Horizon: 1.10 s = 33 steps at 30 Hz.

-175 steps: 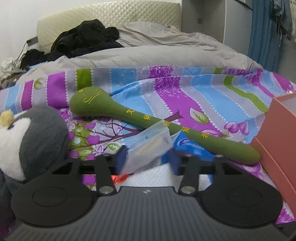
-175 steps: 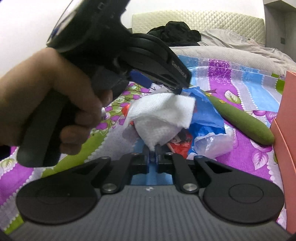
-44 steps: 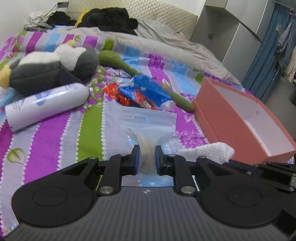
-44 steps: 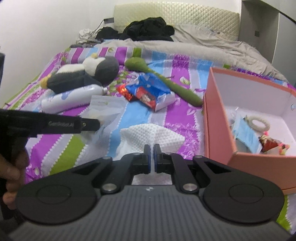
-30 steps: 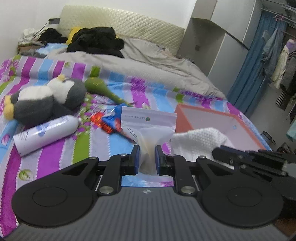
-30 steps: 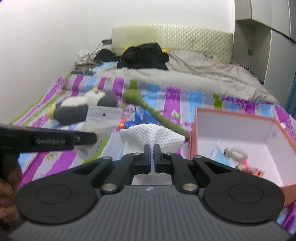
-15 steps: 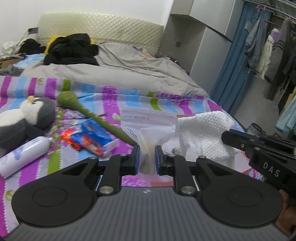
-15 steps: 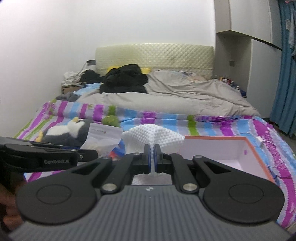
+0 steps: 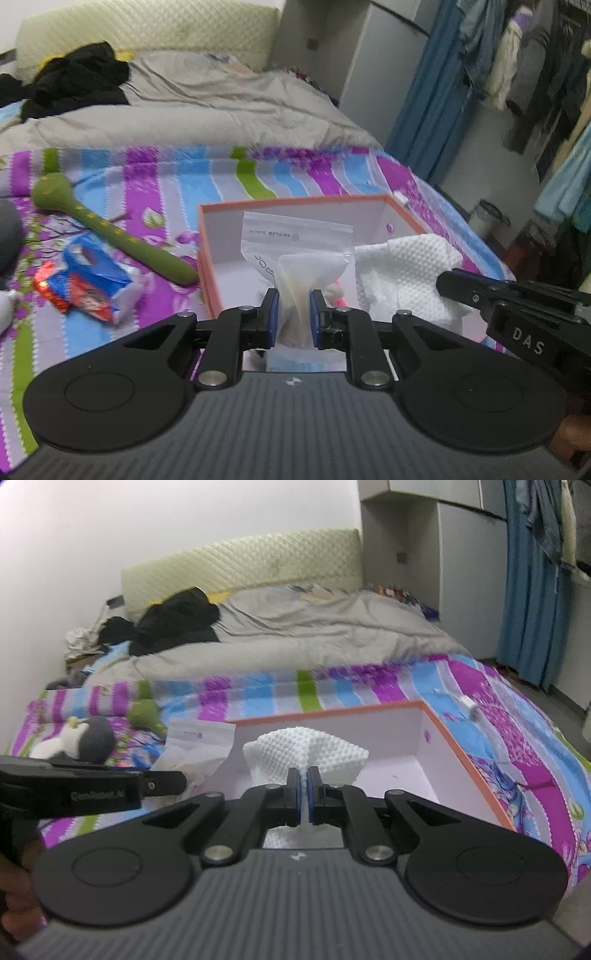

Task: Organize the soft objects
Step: 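Carry the towel in the right tool while the left tool carries the bag to the pink box, then open the right tool to drop the towel while the left tool releases the bag into the box, then withdraw both open tools from the pink box back over the bed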

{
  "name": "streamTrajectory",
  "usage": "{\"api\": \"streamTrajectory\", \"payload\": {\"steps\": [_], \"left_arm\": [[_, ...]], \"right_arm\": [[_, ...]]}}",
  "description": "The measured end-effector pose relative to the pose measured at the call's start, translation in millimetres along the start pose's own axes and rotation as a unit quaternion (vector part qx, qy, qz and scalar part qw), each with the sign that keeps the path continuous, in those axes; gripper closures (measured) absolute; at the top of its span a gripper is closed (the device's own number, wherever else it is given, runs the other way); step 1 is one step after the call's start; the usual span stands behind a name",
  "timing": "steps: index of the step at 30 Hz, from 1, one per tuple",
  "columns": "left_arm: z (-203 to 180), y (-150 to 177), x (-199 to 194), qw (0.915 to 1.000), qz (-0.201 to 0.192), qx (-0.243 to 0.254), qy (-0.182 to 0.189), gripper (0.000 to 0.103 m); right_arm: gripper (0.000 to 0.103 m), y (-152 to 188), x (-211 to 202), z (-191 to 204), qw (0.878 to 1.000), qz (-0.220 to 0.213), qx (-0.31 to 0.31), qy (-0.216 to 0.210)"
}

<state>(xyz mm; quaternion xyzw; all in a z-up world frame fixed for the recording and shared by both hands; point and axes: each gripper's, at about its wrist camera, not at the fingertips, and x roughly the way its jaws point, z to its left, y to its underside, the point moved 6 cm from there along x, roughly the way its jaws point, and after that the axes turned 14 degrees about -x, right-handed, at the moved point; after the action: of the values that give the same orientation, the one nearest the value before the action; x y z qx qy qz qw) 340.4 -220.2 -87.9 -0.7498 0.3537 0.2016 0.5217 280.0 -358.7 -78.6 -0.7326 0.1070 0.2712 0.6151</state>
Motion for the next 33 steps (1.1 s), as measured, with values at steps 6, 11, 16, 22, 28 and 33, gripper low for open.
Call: {"api": "streamTrajectory", "payload": {"steps": [6, 11, 16, 22, 28, 33], "left_arm": [[-9, 3, 49, 0.9989, 0.044, 0.017, -0.007, 0.082], [-9, 6, 76, 0.9969, 0.073, 0.025, -0.015, 0.081], [-5, 8, 91, 0.9957, 0.088, 0.023, -0.020, 0.077], [-2, 10, 96, 0.9951, 0.092, 0.023, -0.027, 0.054], [-5, 6, 83, 0.9965, 0.075, 0.028, -0.024, 0.049], [-9, 3, 57, 0.9982, 0.054, 0.024, -0.014, 0.049]], "right_arm": [[0.095, 14, 36, -23, 0.999, 0.041, 0.012, 0.009], [0.095, 31, 62, -38, 0.996, 0.077, 0.045, 0.009], [0.093, 44, 84, -43, 0.992, 0.106, 0.063, 0.003], [0.076, 55, 95, -47, 0.989, 0.125, 0.074, -0.007], [0.059, 55, 90, -51, 0.990, 0.123, 0.072, 0.008], [0.059, 48, 74, -49, 0.991, 0.112, 0.073, 0.012]]}}
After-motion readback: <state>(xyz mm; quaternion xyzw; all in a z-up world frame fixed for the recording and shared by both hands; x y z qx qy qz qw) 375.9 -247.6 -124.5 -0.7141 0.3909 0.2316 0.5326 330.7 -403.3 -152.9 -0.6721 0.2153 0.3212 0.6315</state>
